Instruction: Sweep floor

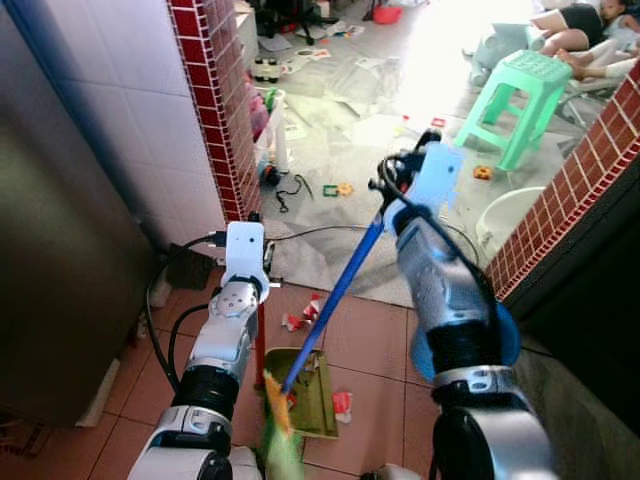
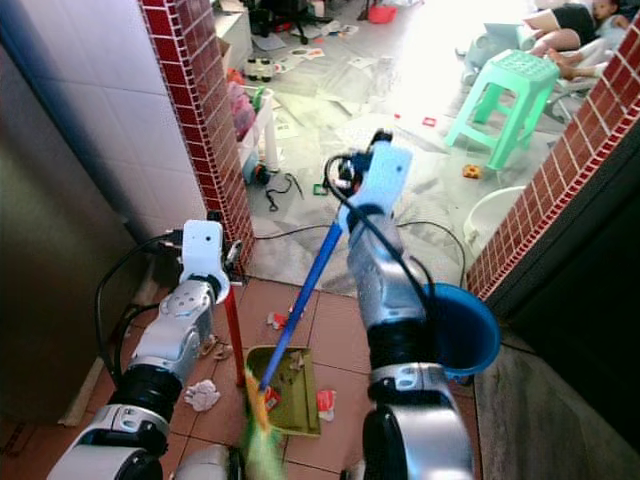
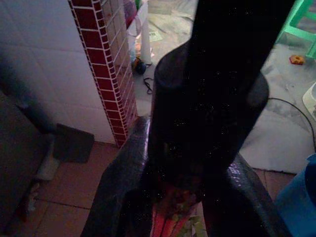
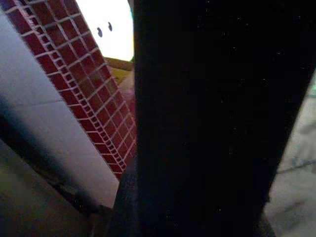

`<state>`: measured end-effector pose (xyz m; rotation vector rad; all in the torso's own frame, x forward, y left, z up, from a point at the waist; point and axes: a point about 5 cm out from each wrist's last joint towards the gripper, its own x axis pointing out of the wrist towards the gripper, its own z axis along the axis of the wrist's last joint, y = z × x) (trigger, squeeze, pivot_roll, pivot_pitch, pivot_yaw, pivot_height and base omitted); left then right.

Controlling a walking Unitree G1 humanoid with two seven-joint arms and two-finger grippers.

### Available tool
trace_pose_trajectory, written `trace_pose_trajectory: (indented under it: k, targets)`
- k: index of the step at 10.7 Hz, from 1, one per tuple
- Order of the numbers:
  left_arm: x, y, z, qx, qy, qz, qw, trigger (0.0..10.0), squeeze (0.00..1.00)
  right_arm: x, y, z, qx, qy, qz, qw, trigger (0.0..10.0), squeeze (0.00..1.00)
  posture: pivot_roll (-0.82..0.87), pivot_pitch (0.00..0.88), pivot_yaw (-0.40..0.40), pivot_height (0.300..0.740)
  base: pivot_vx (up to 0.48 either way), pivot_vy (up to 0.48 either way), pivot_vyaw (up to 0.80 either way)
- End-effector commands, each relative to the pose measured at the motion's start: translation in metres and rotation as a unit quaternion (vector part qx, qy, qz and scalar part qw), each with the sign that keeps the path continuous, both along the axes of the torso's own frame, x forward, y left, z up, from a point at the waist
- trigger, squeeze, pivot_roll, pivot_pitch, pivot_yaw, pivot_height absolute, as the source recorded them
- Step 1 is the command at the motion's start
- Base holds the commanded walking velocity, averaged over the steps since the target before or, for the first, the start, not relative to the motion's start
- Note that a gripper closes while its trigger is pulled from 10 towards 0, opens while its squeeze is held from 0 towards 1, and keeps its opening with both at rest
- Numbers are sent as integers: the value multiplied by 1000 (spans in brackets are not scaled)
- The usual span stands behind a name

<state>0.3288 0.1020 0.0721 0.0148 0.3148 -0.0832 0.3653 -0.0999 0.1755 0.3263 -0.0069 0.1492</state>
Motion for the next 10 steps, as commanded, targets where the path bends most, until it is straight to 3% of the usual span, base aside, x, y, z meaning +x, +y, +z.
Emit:
trace_pose_trajectory:
  k: [1,4,6,10]
  targets:
    - [-22,-19,-37,-53,100,-29,993,10000,0,1,3,31,9,-73,13,997,10000,0,-87,7,-37,740,0,0,0]
    - [-14,-6,2,-43,-17,-12,999,10000,0,-15,-19,29,-105,-145,38,983,10000,0,-81,0,-35,740,0,0,0]
    - [-29,13,24,-34,-63,-6,997,10000,0,-32,-50,19,-128,-138,13,982,10000,0,-75,0,-30,740,0,0,0]
    - [-57,33,46,-22,-92,2,996,10000,0,-39,-58,7,-183,-133,7,974,10000,0,-70,0,-32,740,0,0,0]
